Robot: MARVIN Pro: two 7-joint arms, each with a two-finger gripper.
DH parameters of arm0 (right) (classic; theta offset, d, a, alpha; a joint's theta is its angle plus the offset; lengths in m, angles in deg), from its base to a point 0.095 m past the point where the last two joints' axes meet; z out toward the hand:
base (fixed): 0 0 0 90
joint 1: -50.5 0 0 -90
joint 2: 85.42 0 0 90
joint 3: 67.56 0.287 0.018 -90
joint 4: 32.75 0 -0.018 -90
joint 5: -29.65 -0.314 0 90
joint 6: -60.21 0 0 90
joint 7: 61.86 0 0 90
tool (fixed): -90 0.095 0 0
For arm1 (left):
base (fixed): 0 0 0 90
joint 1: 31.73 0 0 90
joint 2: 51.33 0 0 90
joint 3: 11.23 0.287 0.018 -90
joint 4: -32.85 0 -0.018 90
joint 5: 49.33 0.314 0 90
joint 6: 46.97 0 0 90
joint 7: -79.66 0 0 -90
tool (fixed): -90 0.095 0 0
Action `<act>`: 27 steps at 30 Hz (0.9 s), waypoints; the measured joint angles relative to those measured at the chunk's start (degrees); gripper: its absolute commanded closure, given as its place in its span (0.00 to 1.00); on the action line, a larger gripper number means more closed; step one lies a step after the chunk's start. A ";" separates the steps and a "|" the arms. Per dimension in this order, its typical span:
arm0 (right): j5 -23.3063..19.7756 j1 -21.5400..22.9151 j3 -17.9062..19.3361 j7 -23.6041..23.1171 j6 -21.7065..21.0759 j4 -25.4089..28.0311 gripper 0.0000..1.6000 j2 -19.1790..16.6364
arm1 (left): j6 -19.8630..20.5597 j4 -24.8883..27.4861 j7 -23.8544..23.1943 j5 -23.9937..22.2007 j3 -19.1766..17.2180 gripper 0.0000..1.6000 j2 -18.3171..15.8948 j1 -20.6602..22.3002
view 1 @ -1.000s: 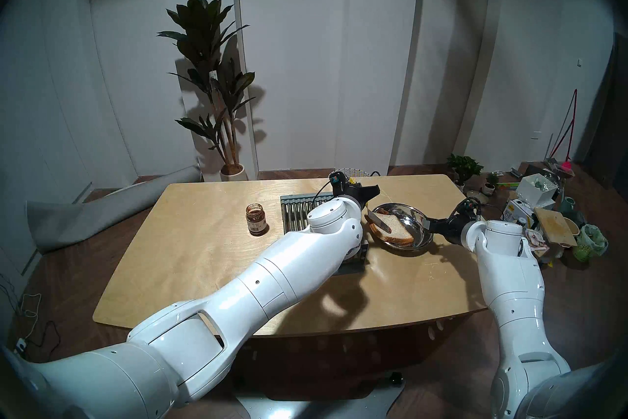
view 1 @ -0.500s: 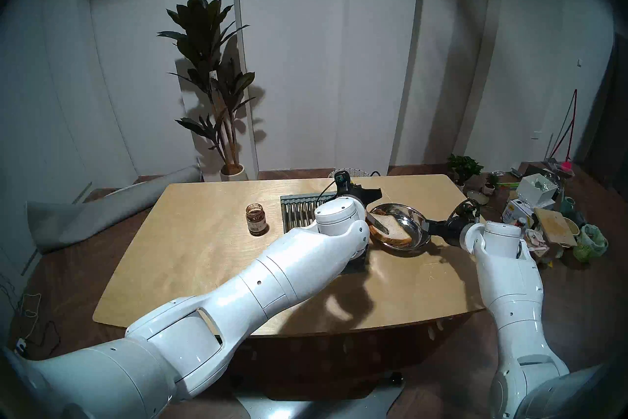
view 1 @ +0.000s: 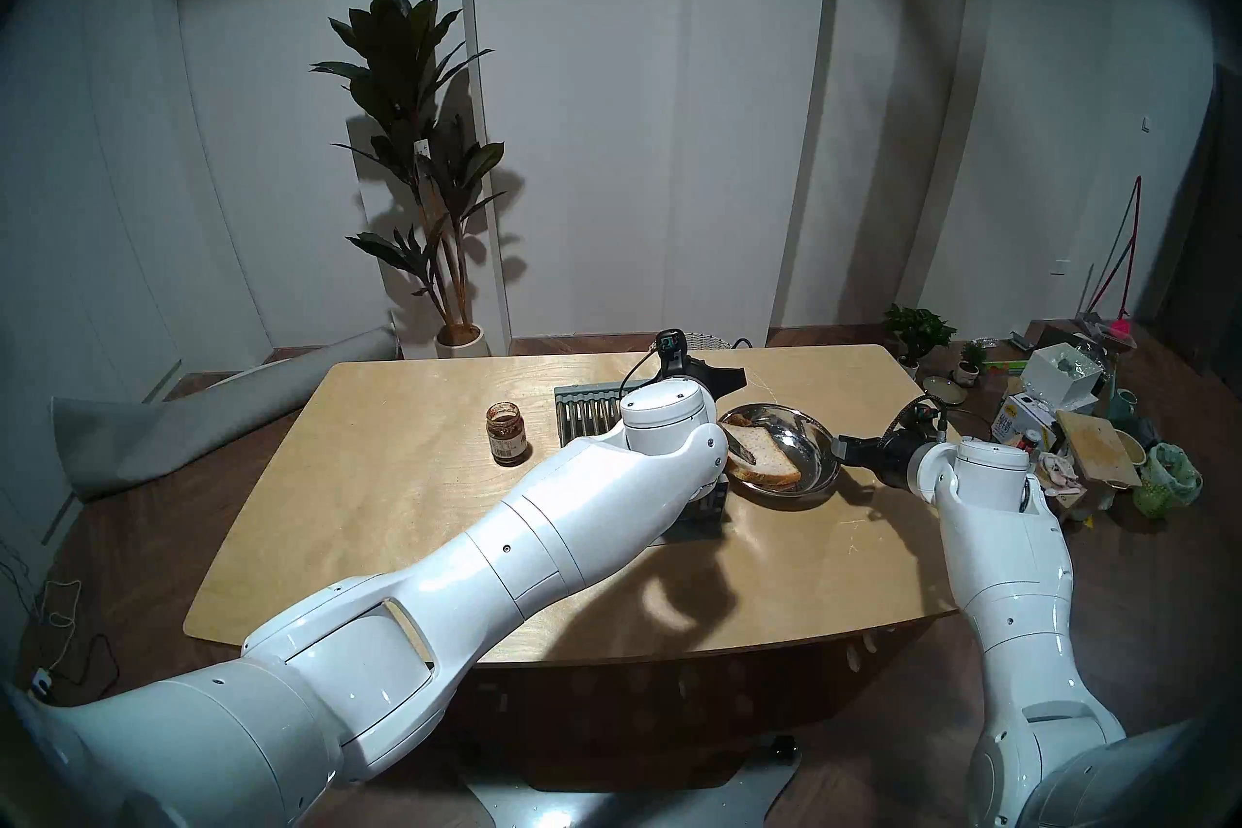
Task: Spread jam over the slice of bread with the knife
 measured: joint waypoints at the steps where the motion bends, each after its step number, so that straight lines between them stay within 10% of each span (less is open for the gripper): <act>1: 0.00 0.02 -0.04 0.00 0.05 -0.09 0.00 0.00 | 0.27 -0.08 0.24 -0.02 -0.06 1.00 0.09 0.10; 27: 0.14 0.52 -1.23 -0.31 0.90 -1.19 0.00 0.22 | 4.30 2.78 4.61 -0.48 -2.34 1.00 -1.78 0.10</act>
